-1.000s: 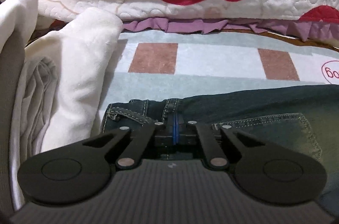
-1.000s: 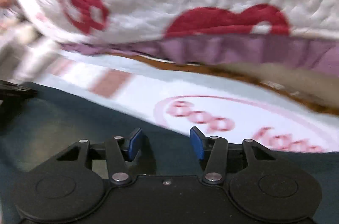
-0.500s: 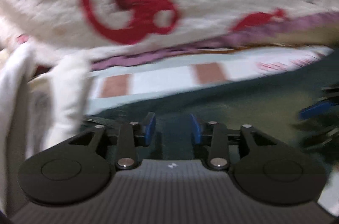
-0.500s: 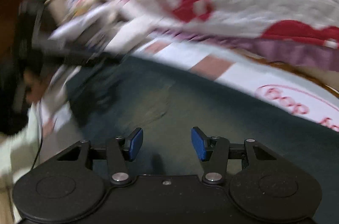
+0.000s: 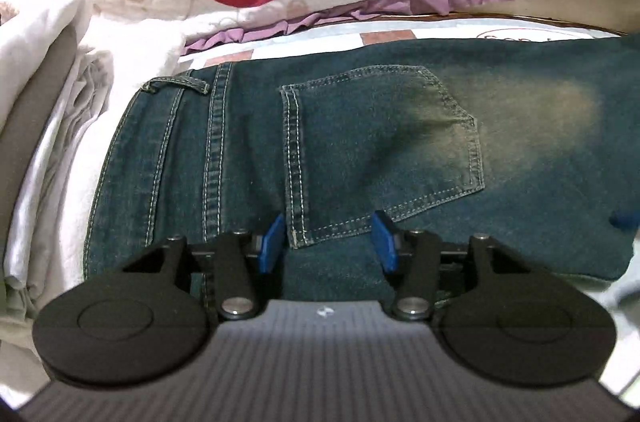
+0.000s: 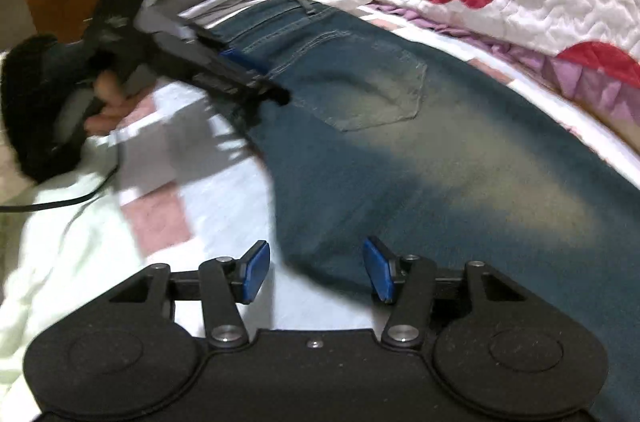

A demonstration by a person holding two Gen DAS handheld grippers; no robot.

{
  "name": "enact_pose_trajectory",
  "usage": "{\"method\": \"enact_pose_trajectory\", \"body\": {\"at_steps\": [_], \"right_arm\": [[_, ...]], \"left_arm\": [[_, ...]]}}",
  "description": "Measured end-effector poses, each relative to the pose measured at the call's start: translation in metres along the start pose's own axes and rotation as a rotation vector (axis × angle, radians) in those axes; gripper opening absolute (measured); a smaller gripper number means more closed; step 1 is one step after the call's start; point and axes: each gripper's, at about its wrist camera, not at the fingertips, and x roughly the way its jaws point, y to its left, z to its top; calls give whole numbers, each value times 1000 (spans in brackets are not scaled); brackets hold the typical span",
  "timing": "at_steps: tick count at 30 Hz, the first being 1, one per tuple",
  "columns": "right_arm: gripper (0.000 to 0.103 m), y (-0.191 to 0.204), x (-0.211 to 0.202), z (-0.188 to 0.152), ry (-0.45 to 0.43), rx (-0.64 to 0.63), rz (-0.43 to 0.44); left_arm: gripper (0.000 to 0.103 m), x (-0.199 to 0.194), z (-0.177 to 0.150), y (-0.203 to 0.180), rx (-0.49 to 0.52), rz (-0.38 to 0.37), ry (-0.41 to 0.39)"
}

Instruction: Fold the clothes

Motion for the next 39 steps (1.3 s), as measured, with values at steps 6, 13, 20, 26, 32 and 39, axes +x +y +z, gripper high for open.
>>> {"method": "enact_pose_trajectory", "body": {"at_steps": [6,13,20,26,32,39], "right_arm": [[56,-51,-59,-27,-92,228,-48],[58,-158,-167,-83,-344,666,-437],[61,-248,-229,-135,-525,968,-758],[63,-281,-203,-131,-517,966,-875],[68,-314,-176,-127,-507,957,-993],[10,-326,-194,-123,-646,1012,-900]], "left_arm": [[48,-18,13,-24,54,-11,-39],[52,-13,56,-114,79,-294,-58],[52,36,89,-181,84,-406,44],[52,67,104,-207,-21,-344,122],[52,74,105,-218,-67,-366,127],[52,71,103,-203,-130,-369,133]]}}
